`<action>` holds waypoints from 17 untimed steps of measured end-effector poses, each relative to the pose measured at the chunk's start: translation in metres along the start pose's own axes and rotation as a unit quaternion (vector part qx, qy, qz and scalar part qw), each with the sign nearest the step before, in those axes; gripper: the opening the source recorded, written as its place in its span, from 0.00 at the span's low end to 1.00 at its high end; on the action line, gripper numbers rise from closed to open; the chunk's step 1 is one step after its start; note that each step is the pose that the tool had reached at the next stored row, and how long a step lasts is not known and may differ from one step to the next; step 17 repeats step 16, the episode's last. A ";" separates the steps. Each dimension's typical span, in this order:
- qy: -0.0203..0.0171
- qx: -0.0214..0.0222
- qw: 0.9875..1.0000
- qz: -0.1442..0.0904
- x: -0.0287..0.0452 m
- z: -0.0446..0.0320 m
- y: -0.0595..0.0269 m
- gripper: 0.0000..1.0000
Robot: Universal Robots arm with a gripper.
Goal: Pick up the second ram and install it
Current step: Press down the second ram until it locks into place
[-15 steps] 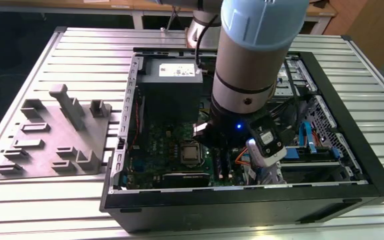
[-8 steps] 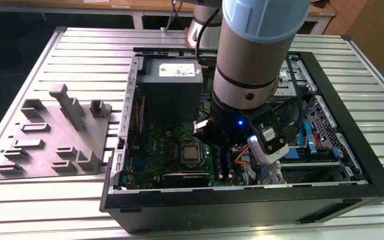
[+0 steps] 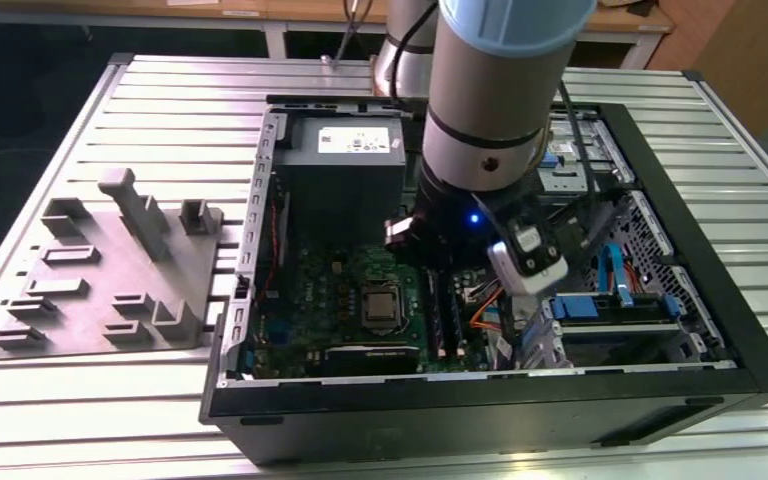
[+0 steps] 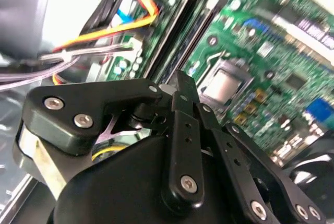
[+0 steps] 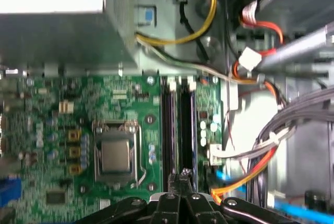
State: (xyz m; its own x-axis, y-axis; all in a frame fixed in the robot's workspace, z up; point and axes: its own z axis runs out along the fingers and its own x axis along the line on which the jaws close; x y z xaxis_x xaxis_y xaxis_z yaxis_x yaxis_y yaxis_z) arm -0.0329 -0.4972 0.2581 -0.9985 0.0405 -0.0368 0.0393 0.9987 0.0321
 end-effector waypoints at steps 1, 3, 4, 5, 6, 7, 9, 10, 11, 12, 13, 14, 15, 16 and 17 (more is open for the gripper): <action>0.000 0.000 1.000 0.000 0.0002 0.0002 0.0041 0.10; 0.000 0.000 1.000 0.000 0.0004 0.0004 0.0102 0.10; 0.000 0.000 1.000 0.000 0.0005 0.0006 0.0121 0.10; 0.000 0.000 1.000 0.000 0.0004 0.0005 0.0125 0.10; 0.000 0.000 1.000 0.000 0.0004 -0.0001 0.0124 0.10; 0.000 0.000 1.000 0.000 0.0004 -0.0014 0.0125 0.10; 0.000 0.000 1.000 0.000 0.0004 -0.0019 0.0126 0.10; 0.000 0.000 1.000 0.000 0.0004 -0.0019 0.0126 0.10; 0.000 0.000 1.000 0.000 0.0004 -0.0019 0.0126 0.10; 0.000 0.000 1.000 0.000 0.0004 -0.0020 0.0125 0.10; 0.000 0.000 1.000 0.000 0.0004 -0.0020 0.0125 0.10; 0.000 0.000 1.000 0.000 0.0004 -0.0021 0.0126 0.10; 0.000 0.000 1.000 0.000 0.0004 -0.0021 0.0125 0.10; 0.000 0.000 1.000 0.000 0.0004 -0.0021 0.0125 0.10; 0.000 0.000 1.000 0.000 0.0004 -0.0021 0.0125 0.10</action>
